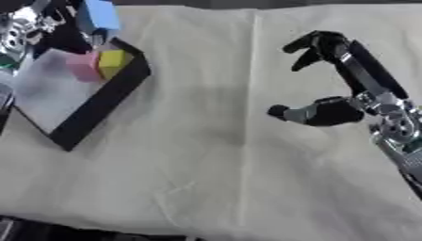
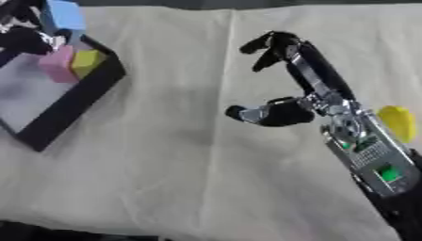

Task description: Pick up the objects with one hand, pass them to the other hand, and then place them into the box on the other side of the table.

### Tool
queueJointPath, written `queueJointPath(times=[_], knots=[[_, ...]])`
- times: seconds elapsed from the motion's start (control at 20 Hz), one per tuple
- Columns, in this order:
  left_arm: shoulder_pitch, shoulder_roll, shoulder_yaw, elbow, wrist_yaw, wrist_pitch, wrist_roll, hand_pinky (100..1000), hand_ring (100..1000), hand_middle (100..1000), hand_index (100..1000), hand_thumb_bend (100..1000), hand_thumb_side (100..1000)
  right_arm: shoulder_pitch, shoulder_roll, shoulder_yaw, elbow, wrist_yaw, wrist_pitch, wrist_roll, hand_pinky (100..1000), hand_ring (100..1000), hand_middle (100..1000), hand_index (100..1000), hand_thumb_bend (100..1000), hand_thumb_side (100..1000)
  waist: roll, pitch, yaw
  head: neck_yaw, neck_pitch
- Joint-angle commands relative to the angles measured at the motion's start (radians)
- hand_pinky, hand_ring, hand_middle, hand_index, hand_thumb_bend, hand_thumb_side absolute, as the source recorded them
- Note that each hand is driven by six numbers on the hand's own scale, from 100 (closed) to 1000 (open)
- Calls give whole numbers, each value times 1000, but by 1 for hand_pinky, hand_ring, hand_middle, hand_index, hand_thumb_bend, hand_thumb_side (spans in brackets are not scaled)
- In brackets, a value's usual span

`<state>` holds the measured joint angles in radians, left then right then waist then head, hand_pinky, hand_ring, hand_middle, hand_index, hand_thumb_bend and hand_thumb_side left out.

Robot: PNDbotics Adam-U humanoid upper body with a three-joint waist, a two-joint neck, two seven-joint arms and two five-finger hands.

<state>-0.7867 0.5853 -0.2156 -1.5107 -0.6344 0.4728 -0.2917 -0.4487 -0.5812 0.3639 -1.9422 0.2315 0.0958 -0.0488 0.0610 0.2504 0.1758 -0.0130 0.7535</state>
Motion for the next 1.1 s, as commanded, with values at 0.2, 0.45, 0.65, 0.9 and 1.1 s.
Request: queueJointPath(times=[0.2,0.45,0.65,0.9,1.1], knots=[[24,45,41,6,8,13,20,686,566,469,380,100,100,-10,-25,-15,-27,-5,2,-7,684,593,679,742,715,137,-17,-18,0,12,-10],[51,55,48,26,-6,21,22,687,575,474,388,117,100,-10,-26,-16,-36,-9,4,-10,683,592,674,741,717,138,-21,-18,-2,7,-5],[65,56,53,51,-22,26,26,687,581,484,412,129,100,-9,-25,-16,-41,-11,5,-9,683,591,673,741,716,139,-22,-16,-3,6,-3],[77,44,73,77,-13,39,47,692,589,500,442,143,100,-4,-33,-15,-46,-6,4,-4,686,592,674,743,752,151,-26,-14,-5,7,-4],[81,41,80,102,-6,44,66,697,597,509,459,158,100,-4,-32,-16,-50,-8,5,-4,686,591,674,742,764,164,-27,-13,-7,7,-6]])
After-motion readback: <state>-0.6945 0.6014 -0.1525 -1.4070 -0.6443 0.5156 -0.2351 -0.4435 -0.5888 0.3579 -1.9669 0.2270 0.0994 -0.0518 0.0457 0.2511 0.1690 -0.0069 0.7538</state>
